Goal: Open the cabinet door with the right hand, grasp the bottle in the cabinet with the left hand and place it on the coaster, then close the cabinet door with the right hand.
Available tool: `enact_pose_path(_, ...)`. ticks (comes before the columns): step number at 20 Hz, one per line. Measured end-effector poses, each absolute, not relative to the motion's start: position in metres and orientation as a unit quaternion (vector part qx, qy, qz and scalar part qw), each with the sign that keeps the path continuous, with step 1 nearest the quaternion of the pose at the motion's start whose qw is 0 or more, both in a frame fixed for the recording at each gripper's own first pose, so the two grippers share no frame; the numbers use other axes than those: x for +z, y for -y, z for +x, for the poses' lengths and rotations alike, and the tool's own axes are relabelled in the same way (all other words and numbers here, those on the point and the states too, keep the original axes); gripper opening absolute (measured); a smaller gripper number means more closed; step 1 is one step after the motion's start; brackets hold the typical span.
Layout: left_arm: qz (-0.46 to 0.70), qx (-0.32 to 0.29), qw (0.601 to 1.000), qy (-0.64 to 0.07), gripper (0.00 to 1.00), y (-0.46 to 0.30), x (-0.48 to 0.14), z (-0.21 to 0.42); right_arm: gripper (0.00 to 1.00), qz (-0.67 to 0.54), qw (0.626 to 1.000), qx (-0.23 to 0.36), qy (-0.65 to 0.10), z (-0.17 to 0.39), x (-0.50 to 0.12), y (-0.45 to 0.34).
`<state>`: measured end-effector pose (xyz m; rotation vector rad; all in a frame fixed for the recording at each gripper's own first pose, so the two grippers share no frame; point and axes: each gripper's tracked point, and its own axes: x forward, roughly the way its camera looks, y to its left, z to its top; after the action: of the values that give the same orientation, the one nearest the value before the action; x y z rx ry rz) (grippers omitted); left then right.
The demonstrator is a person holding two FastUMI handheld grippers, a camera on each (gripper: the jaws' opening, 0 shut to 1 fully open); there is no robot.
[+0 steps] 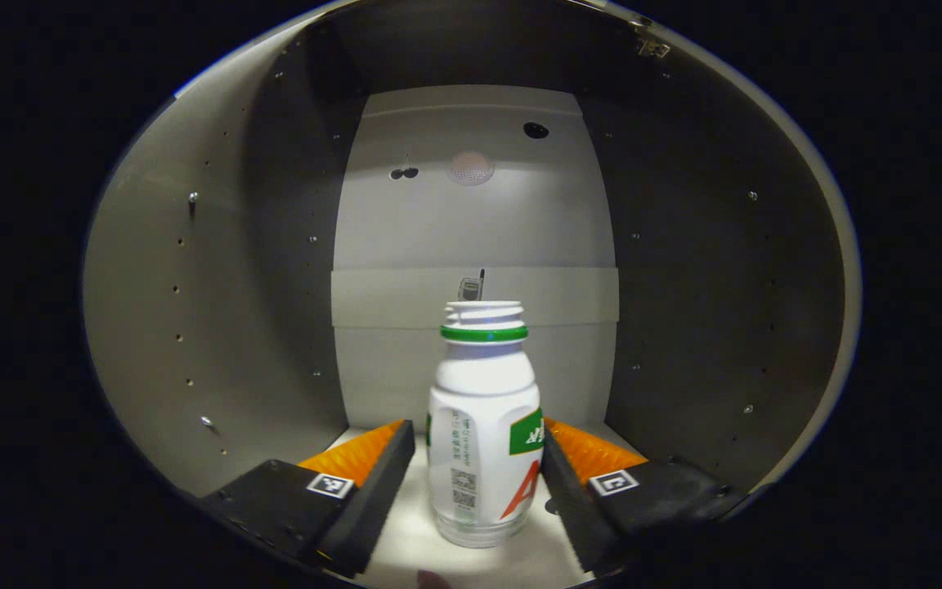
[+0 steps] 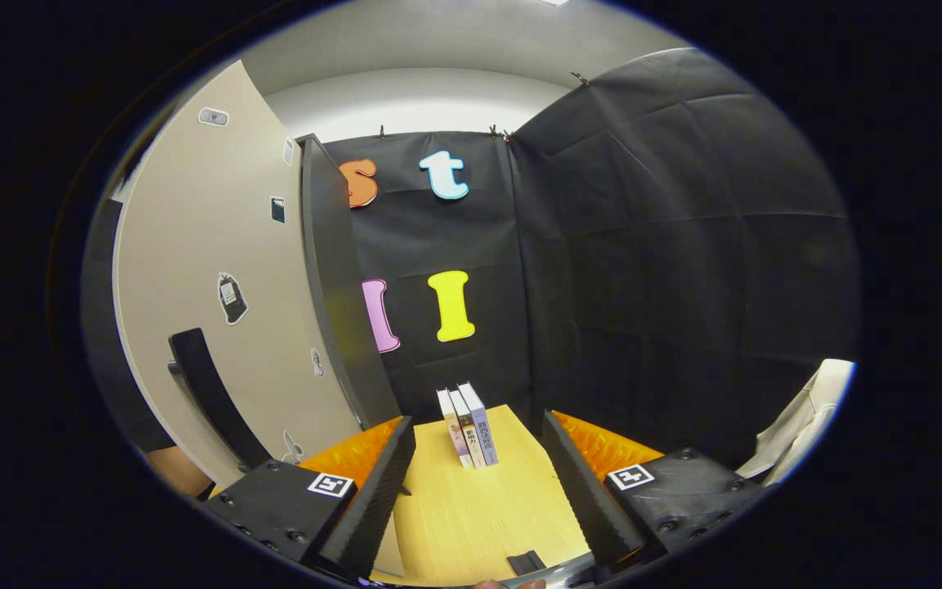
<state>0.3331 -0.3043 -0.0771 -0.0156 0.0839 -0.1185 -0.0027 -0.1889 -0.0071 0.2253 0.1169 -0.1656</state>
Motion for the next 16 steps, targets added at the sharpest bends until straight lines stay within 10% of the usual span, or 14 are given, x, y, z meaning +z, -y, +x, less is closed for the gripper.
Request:
enact_pose_path(1,-0.008,-0.067,0.997,-0.045,0.74,0.305,-0.076,0.330,0.97,0.110,0.989,-0.082,-0.055,-0.003,-0.007,0.189)
enact_pose_path(16,0.003,-0.121,0.993,-0.008,0.72,0.234,-0.018,0.204,0.98,0.069,0.992,-0.104,-0.021,-0.015,0.004,0.152)
